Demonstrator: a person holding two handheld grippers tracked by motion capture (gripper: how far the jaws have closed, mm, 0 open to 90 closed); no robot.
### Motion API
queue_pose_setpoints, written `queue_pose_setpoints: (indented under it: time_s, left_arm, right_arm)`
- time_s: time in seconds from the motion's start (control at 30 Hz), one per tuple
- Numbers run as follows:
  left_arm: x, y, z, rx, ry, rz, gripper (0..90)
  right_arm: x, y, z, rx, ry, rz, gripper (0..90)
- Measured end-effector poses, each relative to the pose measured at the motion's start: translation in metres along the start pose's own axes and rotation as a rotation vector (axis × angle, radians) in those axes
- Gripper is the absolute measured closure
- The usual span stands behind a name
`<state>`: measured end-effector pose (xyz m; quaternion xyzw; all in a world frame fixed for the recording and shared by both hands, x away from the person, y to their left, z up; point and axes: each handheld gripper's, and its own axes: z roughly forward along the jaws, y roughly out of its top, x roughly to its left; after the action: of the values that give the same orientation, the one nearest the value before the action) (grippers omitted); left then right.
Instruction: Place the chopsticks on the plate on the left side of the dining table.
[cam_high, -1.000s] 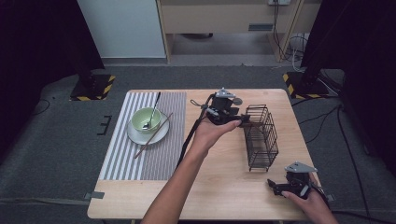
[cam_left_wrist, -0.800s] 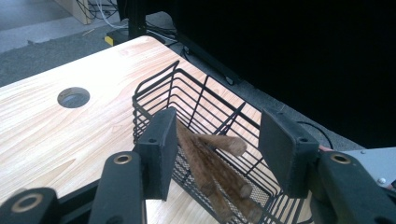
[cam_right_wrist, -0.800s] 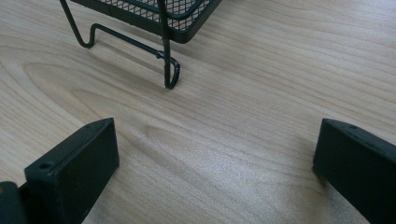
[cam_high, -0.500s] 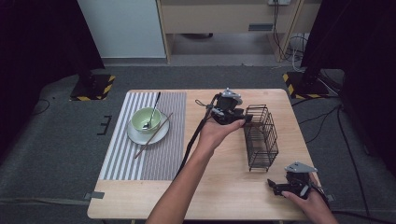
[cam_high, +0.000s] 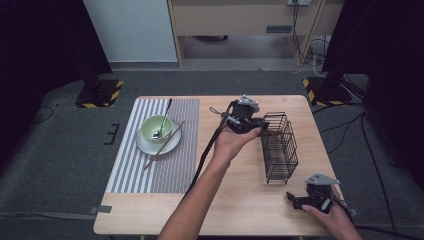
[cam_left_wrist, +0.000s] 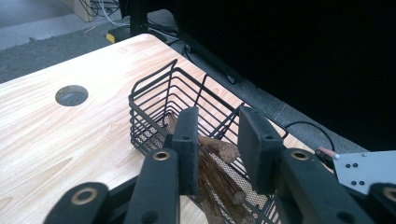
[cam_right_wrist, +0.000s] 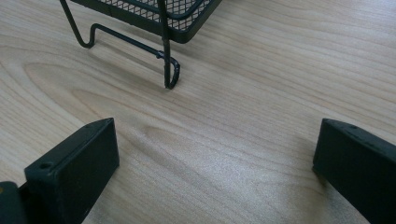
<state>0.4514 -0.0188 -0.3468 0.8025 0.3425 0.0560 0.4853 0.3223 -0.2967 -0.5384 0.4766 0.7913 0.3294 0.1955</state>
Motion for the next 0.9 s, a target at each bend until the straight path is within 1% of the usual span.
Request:
queue_pose_setpoints:
  time_s: [0.1, 0.37, 0.5, 0.63, 0.77, 0.9]
  left_arm:
    - [0.0001, -0.0004, 0.0003, -0.004, -0.018, -0.006, 71.6]
    - [-0.0005, -0.0017, -0.0005, 0.001, -0.004, 0.003, 75.5]
    - [0.0007, -0.0031, -0.0017, -0.008, 0.0, -0.008, 79.1]
    - [0.0005, -0.0038, -0.0019, -0.006, 0.002, -0.005, 79.5]
    - [0.0, -0.0036, -0.002, -0.014, 0.005, -0.008, 79.5]
    - [-0.0009, -0.0036, -0.0013, -0.013, 0.007, -0.007, 77.2]
  right_arm:
    - [0.0, 0.0, 0.0, 0.0, 0.0, 0.0, 0.3]
    - [0.0, 0.0, 0.0, 0.0, 0.0, 0.0, 0.3]
    - [0.0, 0.0, 0.0, 0.0, 0.0, 0.0, 0.4]
    - [0.0, 0.0, 0.0, 0.0, 0.0, 0.0, 0.4]
    - [0.0, 0.0, 0.0, 0.0, 0.0, 0.0, 0.3]
    - [0.0, 0.0, 0.0, 0.0, 0.0, 0.0, 0.3]
